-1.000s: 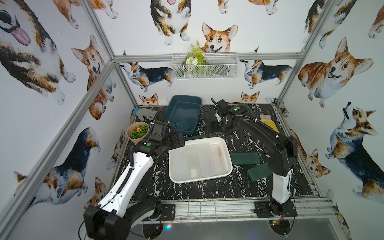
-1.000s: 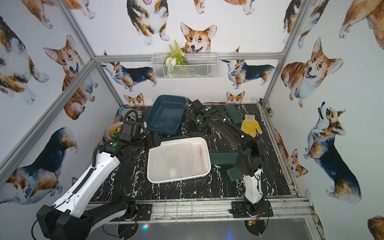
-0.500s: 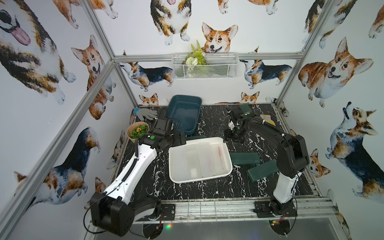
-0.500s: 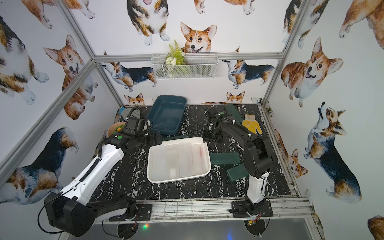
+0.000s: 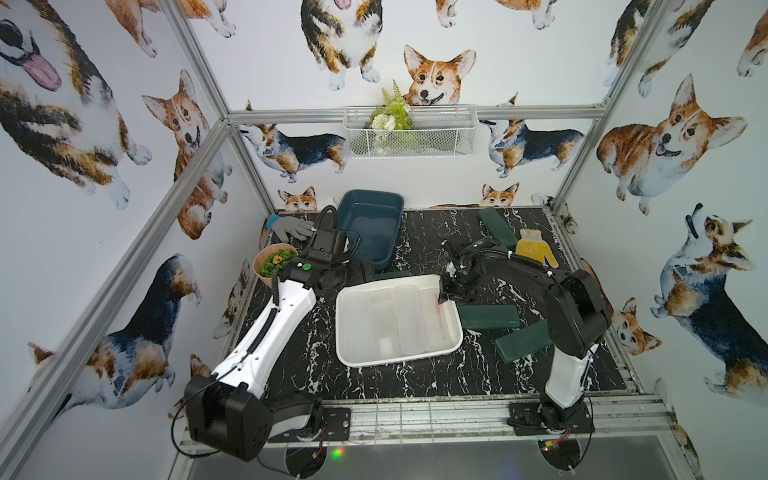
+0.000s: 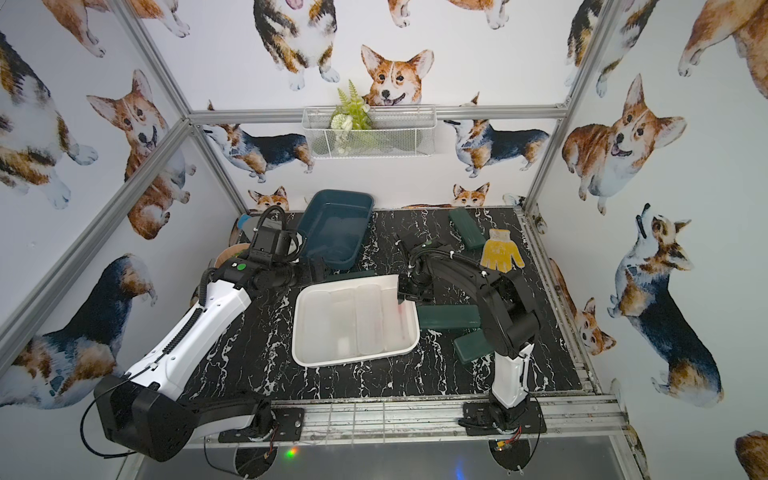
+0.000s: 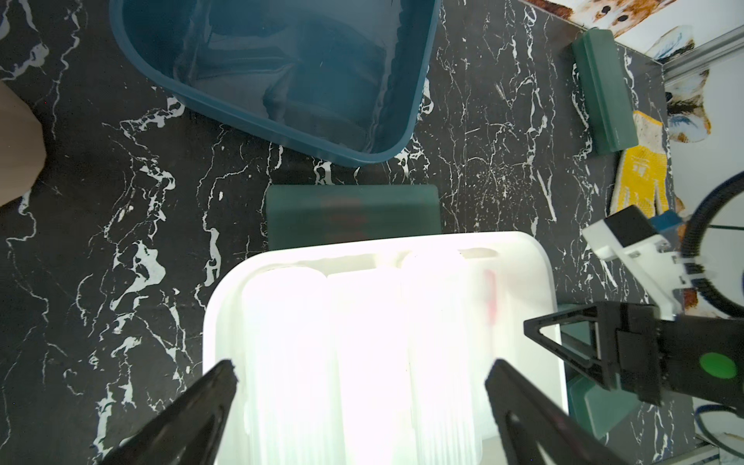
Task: Place the pencil cases by color into the storage box
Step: Move the storage box to the center of the board.
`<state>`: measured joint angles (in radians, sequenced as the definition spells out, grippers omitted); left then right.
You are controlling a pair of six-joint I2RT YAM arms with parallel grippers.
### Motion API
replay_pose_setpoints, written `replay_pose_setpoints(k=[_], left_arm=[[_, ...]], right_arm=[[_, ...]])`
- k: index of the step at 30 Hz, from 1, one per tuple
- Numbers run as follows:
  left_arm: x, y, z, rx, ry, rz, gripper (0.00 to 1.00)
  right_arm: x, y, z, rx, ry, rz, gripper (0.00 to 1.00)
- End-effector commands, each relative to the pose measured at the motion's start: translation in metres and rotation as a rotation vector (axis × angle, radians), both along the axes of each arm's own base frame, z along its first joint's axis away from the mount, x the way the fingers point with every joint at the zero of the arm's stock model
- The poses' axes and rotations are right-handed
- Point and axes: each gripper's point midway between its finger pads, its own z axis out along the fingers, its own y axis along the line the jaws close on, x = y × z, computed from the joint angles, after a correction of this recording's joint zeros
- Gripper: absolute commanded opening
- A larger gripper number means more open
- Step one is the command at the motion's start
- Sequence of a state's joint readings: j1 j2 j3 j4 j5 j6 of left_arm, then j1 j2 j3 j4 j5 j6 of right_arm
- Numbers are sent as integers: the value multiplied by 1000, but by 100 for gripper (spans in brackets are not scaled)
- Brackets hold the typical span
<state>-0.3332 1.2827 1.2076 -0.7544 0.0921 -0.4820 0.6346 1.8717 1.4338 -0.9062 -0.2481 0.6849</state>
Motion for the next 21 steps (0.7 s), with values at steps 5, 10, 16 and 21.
replay_pose_setpoints(k=[5,10,16,21], left_arm=[[2,-1,9,-17,-14,5,100],[0,-1,6,-20,-10,9,100],[1,1,7,-12,-15,12,100],[6,1,8,2,-18,13,100]], right_arm=[[-2,26,0,83,26,-67,44],[-4,44,1,117,38,-101,39],[-16,76,7,141,40,-42,39],[-31,99,8,158,52,42,39]])
